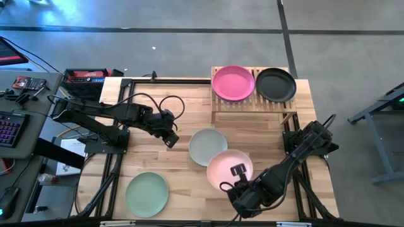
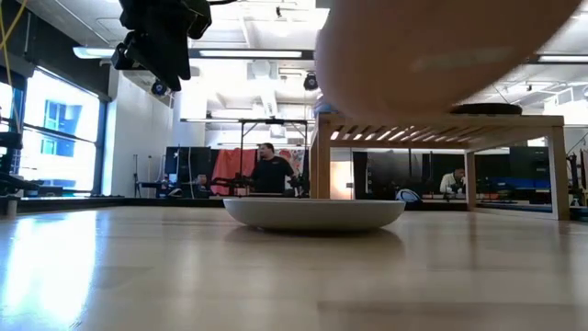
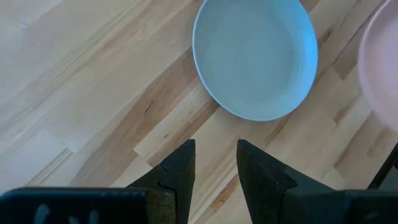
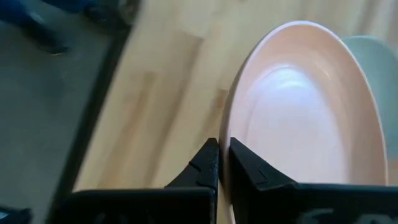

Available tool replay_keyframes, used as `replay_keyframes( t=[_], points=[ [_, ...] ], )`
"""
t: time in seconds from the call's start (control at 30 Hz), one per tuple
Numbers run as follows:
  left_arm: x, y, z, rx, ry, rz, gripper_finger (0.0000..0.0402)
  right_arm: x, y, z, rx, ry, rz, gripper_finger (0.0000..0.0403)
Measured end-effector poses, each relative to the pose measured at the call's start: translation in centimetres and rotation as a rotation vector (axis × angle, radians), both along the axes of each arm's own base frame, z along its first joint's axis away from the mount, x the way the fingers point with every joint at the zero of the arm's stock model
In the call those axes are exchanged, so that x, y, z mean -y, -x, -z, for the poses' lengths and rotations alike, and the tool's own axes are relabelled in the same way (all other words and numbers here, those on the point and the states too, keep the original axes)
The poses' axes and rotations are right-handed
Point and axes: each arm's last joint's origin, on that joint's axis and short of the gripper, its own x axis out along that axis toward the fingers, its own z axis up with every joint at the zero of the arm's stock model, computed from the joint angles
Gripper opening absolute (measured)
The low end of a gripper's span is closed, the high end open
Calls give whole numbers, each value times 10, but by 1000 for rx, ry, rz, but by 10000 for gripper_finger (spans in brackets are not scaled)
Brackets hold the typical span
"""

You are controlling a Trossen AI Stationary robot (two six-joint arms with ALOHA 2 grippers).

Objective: Place and stack plates onto a shelf
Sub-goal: Stack the brown plate on top of the black plate on the shelf

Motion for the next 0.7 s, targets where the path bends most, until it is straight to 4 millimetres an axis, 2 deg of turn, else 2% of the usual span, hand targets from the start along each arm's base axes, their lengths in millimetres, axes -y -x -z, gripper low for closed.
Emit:
replay_keyframes(
  t=[0.23,0.47,0.7],
  points=[
    [0,0,0,0,-1,0,106,16,4,-39,97,144,75,0],
    [0,0,0,-2,-17,27,106,46,7,-79,196,244,250,0],
    [0,0,0,-7,-31,54,106,76,8,-114,349,292,321,0]
  ],
)
